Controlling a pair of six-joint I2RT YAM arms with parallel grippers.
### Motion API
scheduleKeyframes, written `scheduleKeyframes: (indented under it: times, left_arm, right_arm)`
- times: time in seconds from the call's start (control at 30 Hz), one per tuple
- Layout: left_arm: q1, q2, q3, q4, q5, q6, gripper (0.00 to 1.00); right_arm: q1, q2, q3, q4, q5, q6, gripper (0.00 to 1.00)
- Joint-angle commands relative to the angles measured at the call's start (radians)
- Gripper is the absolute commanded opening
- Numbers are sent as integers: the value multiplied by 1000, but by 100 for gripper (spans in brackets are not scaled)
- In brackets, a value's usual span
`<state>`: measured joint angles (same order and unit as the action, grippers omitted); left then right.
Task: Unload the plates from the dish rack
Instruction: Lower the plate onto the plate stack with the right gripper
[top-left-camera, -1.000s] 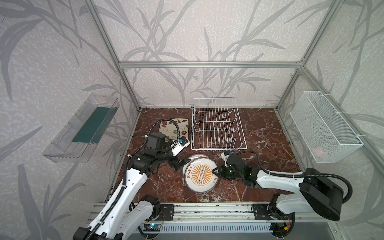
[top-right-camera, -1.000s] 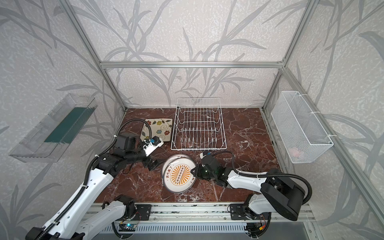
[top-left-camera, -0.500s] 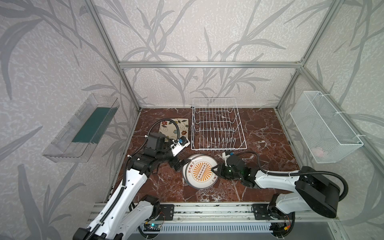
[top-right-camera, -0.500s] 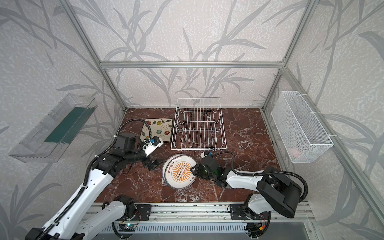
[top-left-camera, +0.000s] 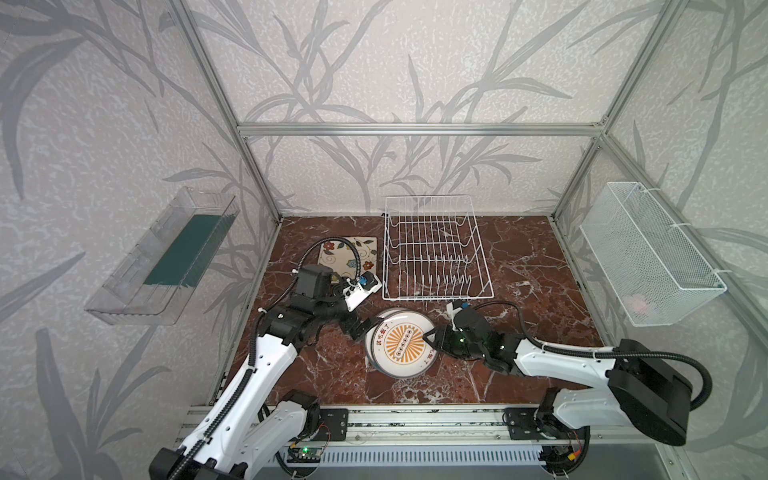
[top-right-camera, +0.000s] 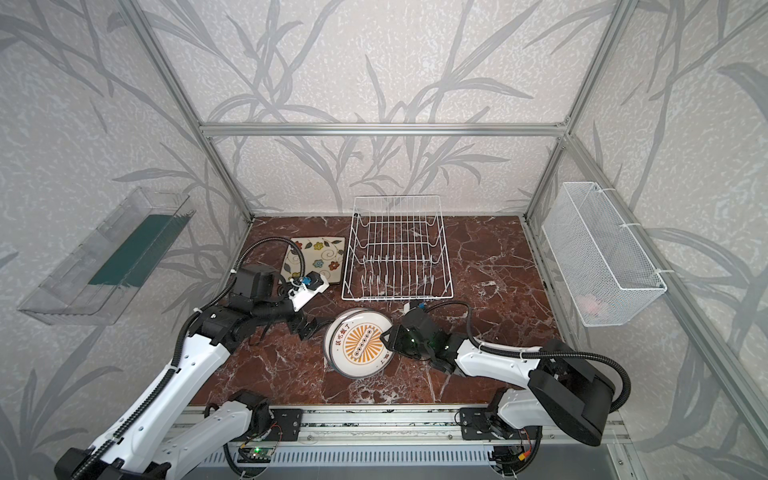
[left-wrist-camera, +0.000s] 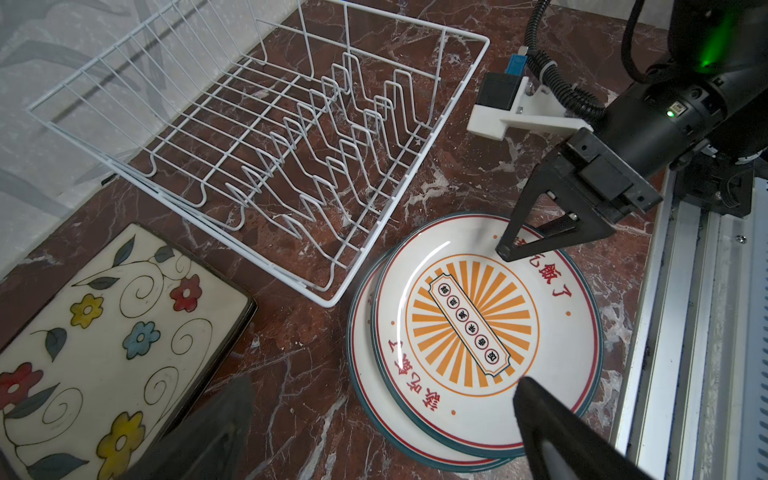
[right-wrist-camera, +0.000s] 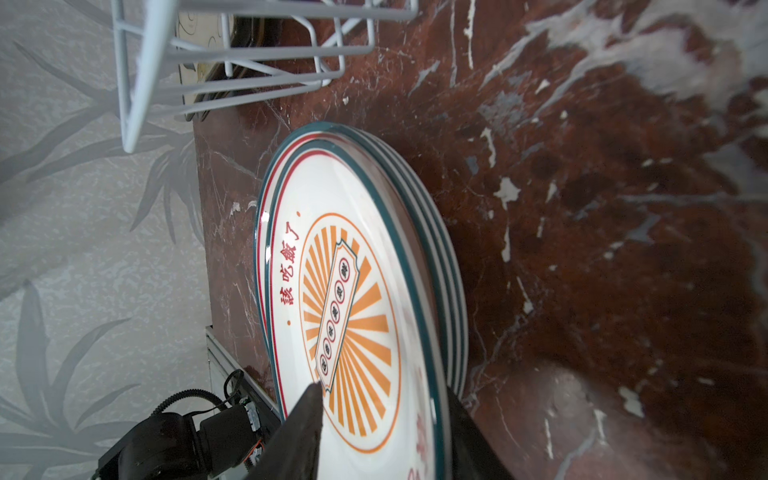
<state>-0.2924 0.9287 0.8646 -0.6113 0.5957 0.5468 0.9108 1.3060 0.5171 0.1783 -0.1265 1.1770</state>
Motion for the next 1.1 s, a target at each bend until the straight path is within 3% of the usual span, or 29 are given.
scheduleKeyframes:
  times: [0.0,0.43,0.73,1.07]
  left_arm:
    - [3,6,-8,28,42,1,99]
    - [3,7,-7,35,47,-3,99]
    - [3,4,-12,42,45,-3,99]
    - [4,-1,-10,41,41,-7,99]
  right_arm:
    - [5,-30,55,-108,30,-44,47]
    - [3,68,158,-210,-35,-71,47]
    - [-6,70,188,-270,-27,-92,54]
    - [-7,144,260,-302,-100,-123,54]
